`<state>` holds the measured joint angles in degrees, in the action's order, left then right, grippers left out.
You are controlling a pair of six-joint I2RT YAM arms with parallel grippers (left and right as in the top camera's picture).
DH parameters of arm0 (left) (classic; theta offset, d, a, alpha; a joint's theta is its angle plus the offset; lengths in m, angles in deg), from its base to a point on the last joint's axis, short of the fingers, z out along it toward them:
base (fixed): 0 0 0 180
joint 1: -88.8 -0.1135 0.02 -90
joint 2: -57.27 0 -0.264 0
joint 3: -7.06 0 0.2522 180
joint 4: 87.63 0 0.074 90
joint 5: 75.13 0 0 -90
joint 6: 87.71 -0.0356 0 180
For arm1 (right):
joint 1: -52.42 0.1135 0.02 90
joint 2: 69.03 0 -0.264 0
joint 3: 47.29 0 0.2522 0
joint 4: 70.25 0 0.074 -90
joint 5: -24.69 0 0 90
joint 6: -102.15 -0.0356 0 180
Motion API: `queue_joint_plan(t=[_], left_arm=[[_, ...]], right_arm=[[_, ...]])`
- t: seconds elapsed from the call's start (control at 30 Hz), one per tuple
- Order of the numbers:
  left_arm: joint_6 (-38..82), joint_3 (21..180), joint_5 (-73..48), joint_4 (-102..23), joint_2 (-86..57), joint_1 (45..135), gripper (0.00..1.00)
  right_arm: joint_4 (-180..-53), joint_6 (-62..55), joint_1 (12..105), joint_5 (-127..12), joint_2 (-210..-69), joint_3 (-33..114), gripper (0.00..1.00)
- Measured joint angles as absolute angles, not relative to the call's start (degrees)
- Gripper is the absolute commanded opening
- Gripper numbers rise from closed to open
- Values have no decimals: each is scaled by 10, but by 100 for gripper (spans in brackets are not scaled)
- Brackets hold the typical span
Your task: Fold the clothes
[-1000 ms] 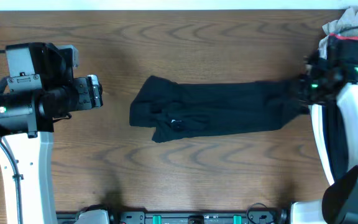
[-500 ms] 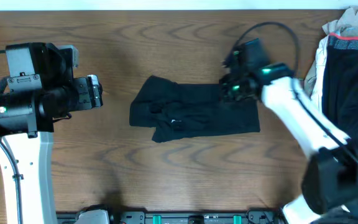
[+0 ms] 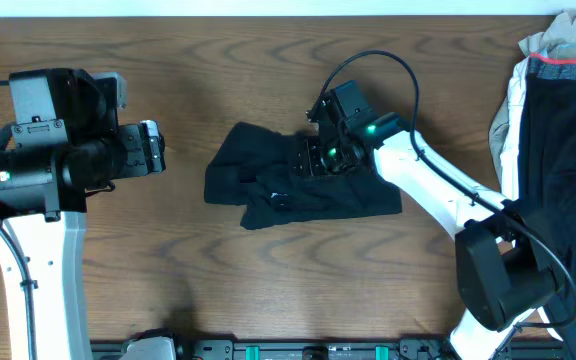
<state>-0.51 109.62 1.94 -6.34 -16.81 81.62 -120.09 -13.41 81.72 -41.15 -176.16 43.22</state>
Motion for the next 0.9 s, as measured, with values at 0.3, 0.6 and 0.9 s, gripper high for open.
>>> queue_joint_plan(t=[0.3, 0.6, 0.9], left_arm=[[-5, 1096, 19, -63, -168, 816, 81], [-5, 1096, 19, -63, -168, 816, 81], [-5, 1096, 19, -63, -168, 816, 81]], right_arm=[[-1226, -93, 740, -396, -1744, 432, 5], [-1231, -84, 682, -406, -1775, 432, 1], [-1229, -32, 764, -287, -1846, 426, 2]])
